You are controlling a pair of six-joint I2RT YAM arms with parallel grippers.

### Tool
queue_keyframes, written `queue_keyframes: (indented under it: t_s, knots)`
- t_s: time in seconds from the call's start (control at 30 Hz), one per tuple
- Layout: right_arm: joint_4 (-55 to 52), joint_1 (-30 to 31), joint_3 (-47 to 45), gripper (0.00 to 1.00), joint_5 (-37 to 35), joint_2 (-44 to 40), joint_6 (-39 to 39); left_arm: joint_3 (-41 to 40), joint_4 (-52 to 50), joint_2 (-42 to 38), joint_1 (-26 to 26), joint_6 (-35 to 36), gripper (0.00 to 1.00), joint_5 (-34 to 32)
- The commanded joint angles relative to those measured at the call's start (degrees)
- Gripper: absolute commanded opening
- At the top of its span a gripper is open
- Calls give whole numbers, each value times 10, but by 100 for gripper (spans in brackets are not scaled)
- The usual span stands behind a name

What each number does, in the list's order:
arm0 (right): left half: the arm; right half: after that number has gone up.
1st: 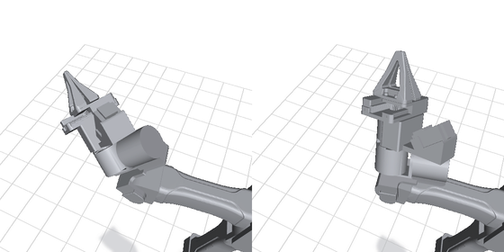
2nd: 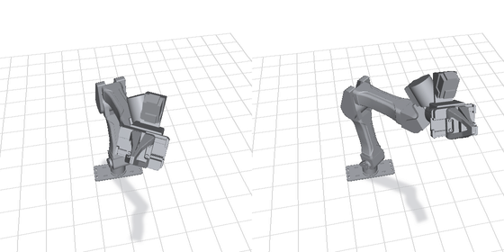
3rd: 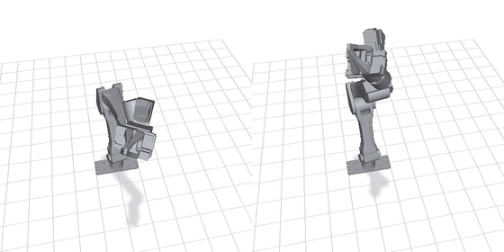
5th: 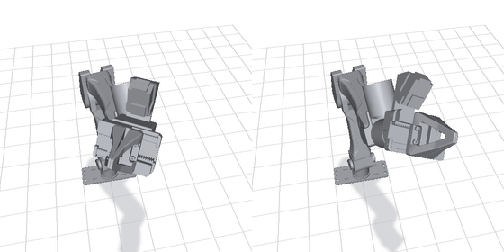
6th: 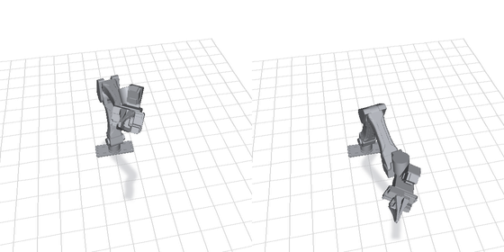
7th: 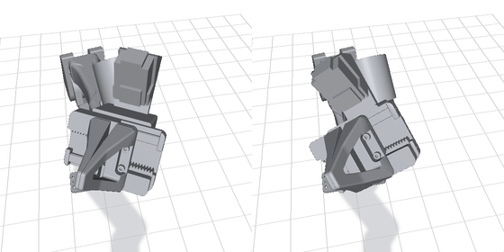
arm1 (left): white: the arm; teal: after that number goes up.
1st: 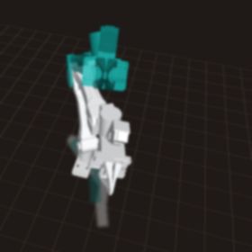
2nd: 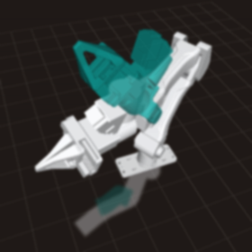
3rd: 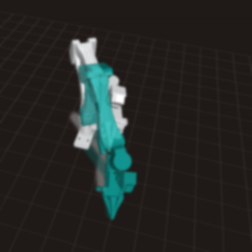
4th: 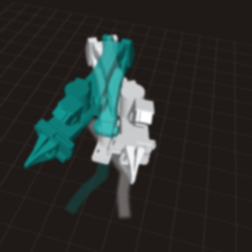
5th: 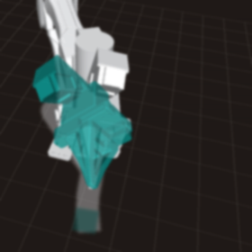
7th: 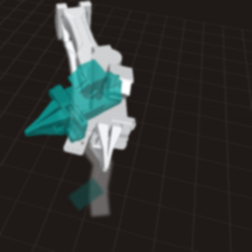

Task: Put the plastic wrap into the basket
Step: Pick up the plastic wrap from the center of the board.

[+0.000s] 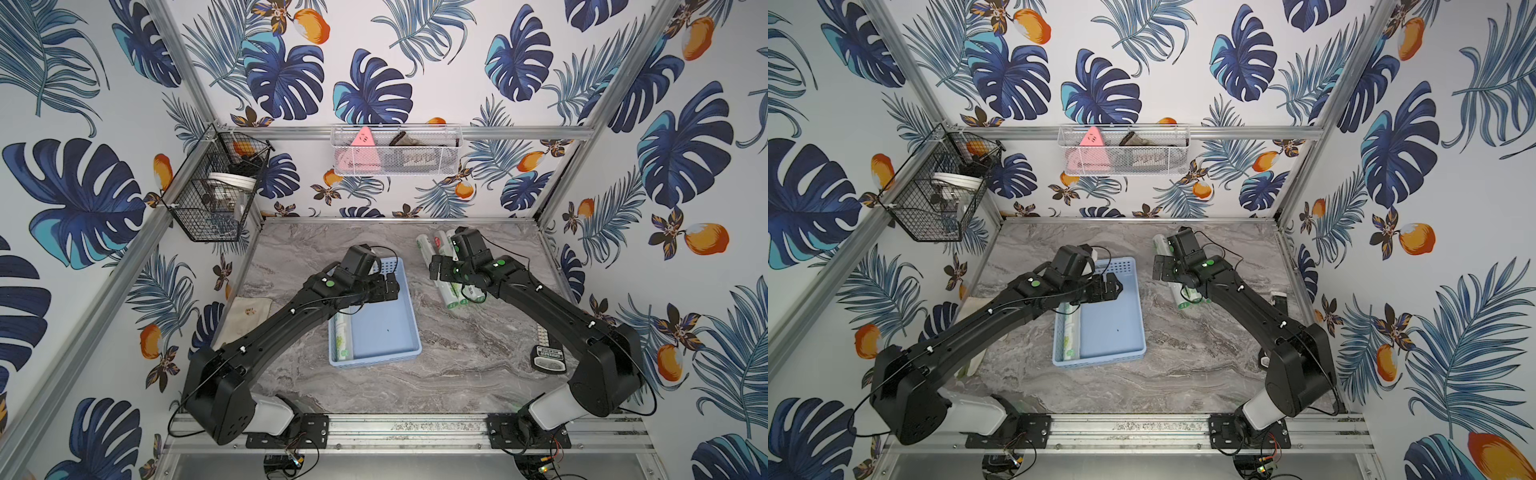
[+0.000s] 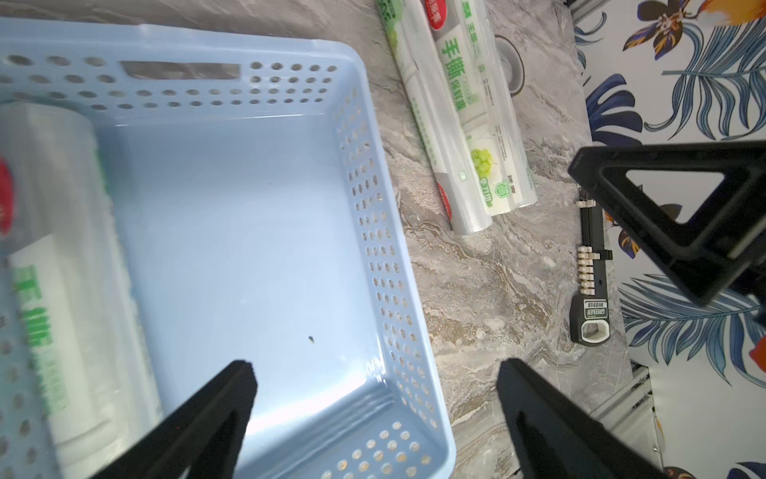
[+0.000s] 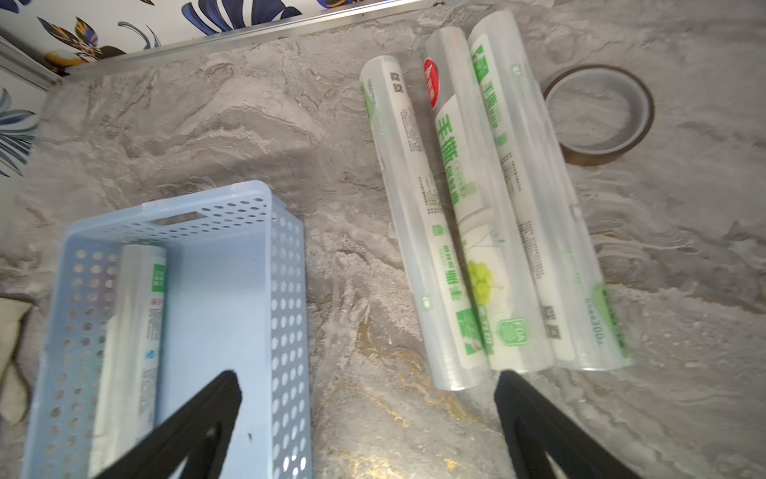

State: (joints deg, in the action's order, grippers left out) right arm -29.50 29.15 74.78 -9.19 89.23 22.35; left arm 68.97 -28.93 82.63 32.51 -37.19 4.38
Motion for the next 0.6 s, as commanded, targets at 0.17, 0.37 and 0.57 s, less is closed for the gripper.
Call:
queue_keyframes:
  t_s: [0.17, 0.37, 0.57]
  knots:
    - [-46, -92, 61, 100, 164, 101, -54, 99, 30, 112, 56, 6, 99, -30]
    - [-61, -101, 110, 90, 168, 172, -66, 174, 19, 181, 77, 6, 99, -41]
    - [-78, -102, 148, 80, 165, 227, -64, 197, 17, 209, 78, 0, 99, -59]
